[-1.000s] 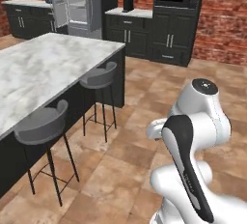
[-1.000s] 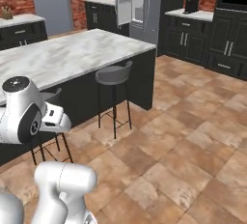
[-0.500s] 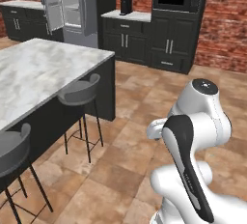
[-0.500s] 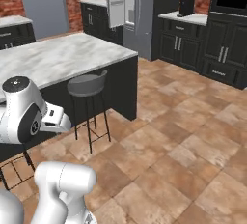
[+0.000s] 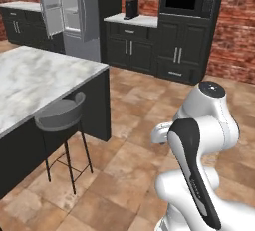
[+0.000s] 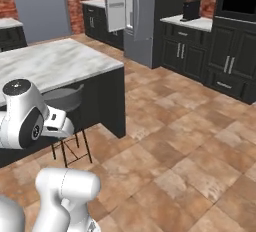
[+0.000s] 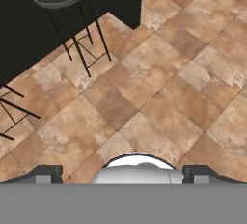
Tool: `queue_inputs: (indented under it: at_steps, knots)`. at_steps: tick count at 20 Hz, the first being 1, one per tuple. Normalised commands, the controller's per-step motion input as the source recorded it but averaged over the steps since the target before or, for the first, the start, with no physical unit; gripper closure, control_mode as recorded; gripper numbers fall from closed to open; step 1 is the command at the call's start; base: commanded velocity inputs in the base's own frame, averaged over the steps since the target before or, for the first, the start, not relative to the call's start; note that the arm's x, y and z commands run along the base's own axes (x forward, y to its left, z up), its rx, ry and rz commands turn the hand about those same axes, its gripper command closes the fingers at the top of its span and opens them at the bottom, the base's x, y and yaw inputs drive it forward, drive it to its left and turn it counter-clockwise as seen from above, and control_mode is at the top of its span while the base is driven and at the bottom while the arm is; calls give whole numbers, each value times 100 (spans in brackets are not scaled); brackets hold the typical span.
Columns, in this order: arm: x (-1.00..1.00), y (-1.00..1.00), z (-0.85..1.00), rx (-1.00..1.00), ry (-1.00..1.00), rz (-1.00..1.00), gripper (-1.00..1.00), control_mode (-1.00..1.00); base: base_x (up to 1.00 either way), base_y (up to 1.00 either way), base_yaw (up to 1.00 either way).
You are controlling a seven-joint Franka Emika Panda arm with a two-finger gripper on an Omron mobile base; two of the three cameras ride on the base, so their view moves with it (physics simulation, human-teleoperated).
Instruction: Pick up the kiwi and tangerine from the fridge and place one fruit on each plate on the dining counter.
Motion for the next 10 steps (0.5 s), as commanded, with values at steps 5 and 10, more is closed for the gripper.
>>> queue_inputs:
  at_steps: [5, 10]
  knots:
    - [0, 0, 0, 0, 0, 0, -100, 100, 63, -74, 12]
    - [0, 0, 0, 0, 0, 0, -100, 100, 66, -69, 10]
